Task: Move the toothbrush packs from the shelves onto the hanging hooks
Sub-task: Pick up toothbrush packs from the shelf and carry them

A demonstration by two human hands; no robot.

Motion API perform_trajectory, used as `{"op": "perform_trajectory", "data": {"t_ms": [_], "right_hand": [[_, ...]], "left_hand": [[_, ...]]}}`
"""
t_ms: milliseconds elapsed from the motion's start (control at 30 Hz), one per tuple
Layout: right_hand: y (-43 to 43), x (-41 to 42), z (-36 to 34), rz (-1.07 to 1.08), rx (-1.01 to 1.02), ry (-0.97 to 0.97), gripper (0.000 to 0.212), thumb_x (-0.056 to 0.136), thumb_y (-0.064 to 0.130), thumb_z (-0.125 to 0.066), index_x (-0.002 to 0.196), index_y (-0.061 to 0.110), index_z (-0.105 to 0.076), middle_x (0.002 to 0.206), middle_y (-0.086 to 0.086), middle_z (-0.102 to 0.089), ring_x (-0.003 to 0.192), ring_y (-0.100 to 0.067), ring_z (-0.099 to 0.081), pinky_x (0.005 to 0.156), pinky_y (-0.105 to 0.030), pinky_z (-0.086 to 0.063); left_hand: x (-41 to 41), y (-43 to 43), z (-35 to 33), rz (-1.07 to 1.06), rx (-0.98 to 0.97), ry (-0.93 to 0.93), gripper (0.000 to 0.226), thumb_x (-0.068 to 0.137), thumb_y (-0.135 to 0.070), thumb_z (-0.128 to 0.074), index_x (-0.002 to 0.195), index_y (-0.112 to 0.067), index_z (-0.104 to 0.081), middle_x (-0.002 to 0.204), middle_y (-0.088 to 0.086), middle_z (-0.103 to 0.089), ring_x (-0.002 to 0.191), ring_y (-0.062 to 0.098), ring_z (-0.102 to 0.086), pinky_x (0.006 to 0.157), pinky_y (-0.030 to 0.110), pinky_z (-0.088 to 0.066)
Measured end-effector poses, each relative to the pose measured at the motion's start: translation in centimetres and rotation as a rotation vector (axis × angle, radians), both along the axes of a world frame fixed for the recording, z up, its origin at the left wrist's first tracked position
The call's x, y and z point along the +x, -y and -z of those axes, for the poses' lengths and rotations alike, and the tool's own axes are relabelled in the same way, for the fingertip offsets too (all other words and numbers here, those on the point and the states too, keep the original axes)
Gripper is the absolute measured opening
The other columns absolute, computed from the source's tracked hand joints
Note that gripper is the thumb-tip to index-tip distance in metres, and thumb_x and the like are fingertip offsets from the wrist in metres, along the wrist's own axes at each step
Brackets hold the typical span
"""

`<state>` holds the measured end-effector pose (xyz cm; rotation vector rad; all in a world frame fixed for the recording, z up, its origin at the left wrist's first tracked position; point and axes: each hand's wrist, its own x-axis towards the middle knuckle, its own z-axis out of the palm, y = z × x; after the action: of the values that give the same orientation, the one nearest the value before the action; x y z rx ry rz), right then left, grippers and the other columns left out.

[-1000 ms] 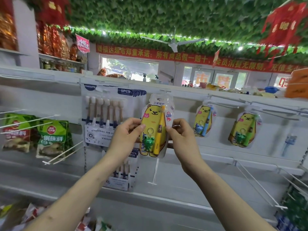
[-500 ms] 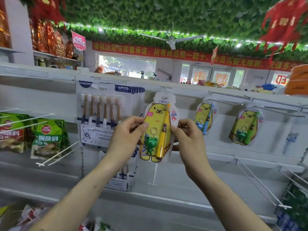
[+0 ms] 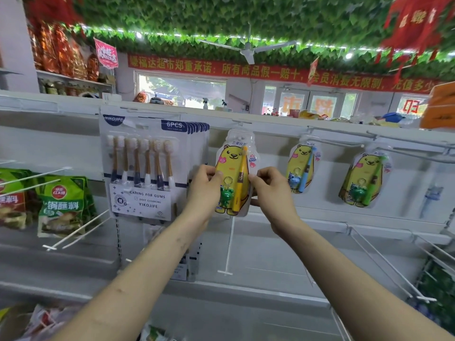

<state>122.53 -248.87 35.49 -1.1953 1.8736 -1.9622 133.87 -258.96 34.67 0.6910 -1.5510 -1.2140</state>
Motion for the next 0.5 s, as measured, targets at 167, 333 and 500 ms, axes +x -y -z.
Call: {"op": "perform_trajectory", "data": {"t_ms": [167, 333, 500], "right_hand": [[3.4, -2.1, -0.2, 0.055, 0.037, -0.038, 0.016, 0.105, 0.026, -0.059, 0.092, 0.017, -0.058, 0.095, -0.009, -0.071, 0.094, -0.032, -0.073, 0.074, -0.052, -0.066], [6.4, -4.2, -0.4, 0.121, 0.067, -0.049, 0.009, 0.101, 0.027, -0.06, 0.094, 0.022, -0.061, 0.096, -0.005, -0.072, 0.09, -0.028, -0.074, 0.078, -0.055, -0.064], [8.0, -5.6, 0.0, 0.146, 0.085, -0.058, 0.009, 0.102, 0.03, -0.06, 0.095, 0.024, -0.061, 0.098, -0.003, -0.072, 0.093, -0.024, -0.073, 0.082, -0.052, -0.064]], "left_hand": [[-2.9, 3.3, -0.7, -0.084, -0.047, 0.138, 0.014, 0.109, -0.032, -0.05, 0.114, -0.022, -0.058, 0.106, -0.001, -0.067, 0.093, 0.016, -0.065, 0.077, 0.036, -0.058], [-5.4, 5.9, -1.4, -0.206, -0.095, 0.278, 0.017, 0.106, -0.035, -0.053, 0.107, -0.024, -0.066, 0.101, -0.004, -0.07, 0.091, 0.019, -0.067, 0.086, 0.043, -0.059], [-6.6, 6.6, -1.3, -0.218, -0.096, 0.25, 0.014, 0.108, -0.029, -0.053, 0.109, -0.019, -0.062, 0.106, -0.001, -0.066, 0.095, 0.02, -0.065, 0.073, 0.033, -0.052]]}}
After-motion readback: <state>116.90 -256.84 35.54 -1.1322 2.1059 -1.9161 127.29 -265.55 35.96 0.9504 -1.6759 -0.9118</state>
